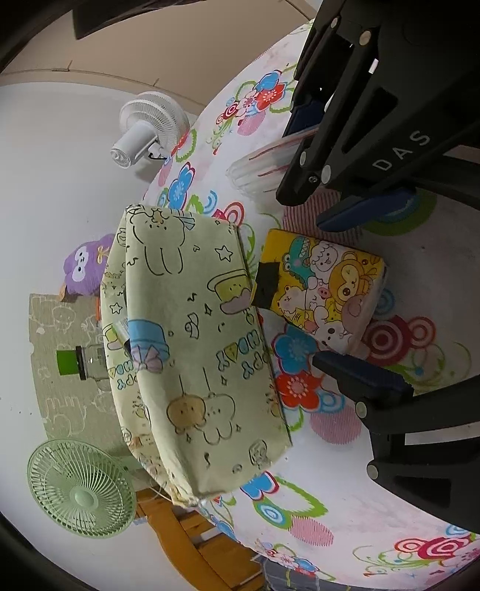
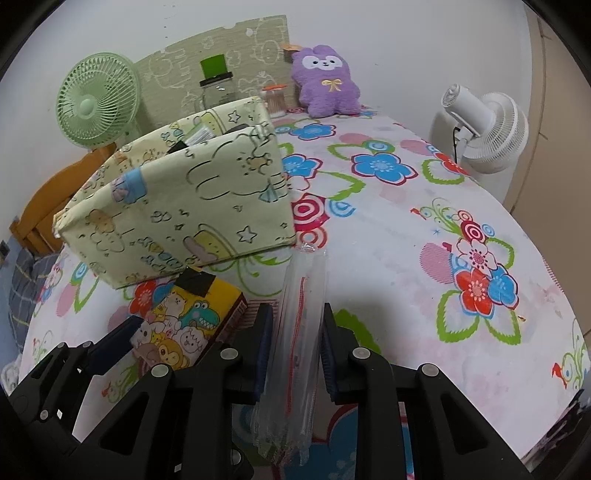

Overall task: Organize soft objects
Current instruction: 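Lift and carry the yellow pack and clear bag over the basket with both tools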

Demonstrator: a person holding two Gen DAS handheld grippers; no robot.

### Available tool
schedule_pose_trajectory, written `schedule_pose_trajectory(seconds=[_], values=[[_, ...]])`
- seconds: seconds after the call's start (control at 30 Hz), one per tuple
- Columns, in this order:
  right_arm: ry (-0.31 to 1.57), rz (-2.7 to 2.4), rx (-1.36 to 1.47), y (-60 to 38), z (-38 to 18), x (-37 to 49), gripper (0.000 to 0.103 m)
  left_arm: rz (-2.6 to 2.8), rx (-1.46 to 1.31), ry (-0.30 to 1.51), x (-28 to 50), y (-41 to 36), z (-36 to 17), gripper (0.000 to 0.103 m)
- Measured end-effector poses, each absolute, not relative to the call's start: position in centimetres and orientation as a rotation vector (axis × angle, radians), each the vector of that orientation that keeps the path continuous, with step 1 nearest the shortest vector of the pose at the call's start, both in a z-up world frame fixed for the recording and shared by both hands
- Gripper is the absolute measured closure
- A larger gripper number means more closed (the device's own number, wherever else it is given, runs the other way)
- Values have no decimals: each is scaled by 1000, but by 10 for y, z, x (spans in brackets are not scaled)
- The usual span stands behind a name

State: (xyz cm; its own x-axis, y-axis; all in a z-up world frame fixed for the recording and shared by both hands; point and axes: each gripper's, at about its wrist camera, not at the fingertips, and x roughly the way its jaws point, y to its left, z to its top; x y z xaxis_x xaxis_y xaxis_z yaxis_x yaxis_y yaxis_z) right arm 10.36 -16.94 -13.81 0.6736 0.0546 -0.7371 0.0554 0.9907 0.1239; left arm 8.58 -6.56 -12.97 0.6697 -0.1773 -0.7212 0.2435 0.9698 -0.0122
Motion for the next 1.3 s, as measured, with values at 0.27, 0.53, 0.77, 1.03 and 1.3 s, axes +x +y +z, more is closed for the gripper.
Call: schedule_pose_trajectory(seconds=[0.27, 0.53, 0.77, 1.03, 1.3], values=[[842, -6, 142, -175, -142, 112, 76, -234, 95, 819, 97, -70, -134, 40], [836, 0, 140, -174, -141, 112, 76, -249, 91, 817, 94, -71, -132, 47], [809, 16, 137, -170, -133, 102, 76, -231, 81, 794, 82, -64, -123, 47], [767, 43, 122, -160, -118, 87, 76, -197, 61, 761, 66, -52, -109, 47], [717, 68, 108, -151, -100, 73, 76, -166, 36, 721, 51, -44, -92, 47]])
